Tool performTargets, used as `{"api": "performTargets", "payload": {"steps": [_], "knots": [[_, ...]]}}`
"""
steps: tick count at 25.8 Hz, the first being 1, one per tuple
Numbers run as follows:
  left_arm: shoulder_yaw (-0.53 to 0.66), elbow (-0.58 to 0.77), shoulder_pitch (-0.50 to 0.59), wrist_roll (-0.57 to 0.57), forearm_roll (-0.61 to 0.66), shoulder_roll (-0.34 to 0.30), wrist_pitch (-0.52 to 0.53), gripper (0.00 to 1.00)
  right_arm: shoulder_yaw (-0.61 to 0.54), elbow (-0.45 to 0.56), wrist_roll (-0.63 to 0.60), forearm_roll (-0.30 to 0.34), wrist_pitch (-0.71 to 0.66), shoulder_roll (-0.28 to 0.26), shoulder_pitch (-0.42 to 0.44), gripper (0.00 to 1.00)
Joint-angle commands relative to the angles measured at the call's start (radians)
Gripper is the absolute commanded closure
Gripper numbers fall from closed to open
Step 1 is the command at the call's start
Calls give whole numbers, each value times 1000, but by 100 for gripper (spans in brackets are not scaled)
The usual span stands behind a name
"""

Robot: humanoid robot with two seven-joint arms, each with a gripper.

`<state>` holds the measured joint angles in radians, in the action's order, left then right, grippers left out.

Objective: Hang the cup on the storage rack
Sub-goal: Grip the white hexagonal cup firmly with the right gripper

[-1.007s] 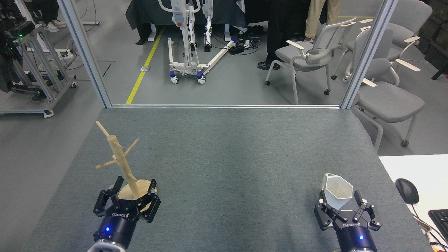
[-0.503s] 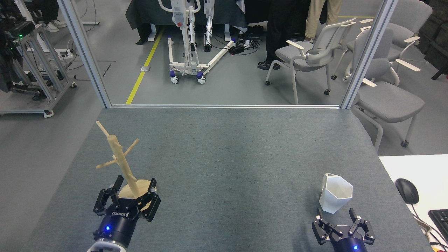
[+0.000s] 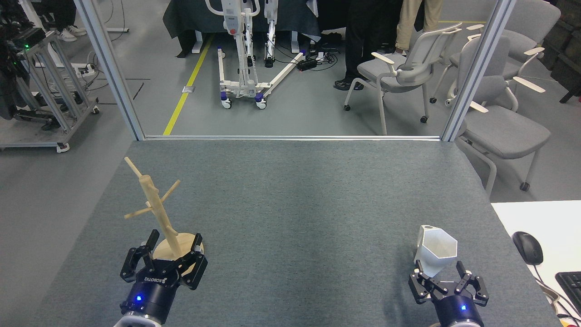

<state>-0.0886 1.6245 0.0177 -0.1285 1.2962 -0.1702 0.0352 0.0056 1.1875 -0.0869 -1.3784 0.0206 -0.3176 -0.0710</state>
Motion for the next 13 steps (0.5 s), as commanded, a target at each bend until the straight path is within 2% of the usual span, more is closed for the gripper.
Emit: {"api": "performTargets", "payload": {"steps": [1, 6, 13], "knots": [[1, 0, 1, 1, 0, 0, 0, 0, -3, -12, 4, 1, -1, -1, -7, 1], [1, 0, 1, 1, -1, 0, 0, 0, -4, -17, 4, 1, -1, -1, -9, 1], [1, 8, 5, 1, -1, 0, 2, 0, -3, -51, 4, 1, -1, -3, -55, 1]]}}
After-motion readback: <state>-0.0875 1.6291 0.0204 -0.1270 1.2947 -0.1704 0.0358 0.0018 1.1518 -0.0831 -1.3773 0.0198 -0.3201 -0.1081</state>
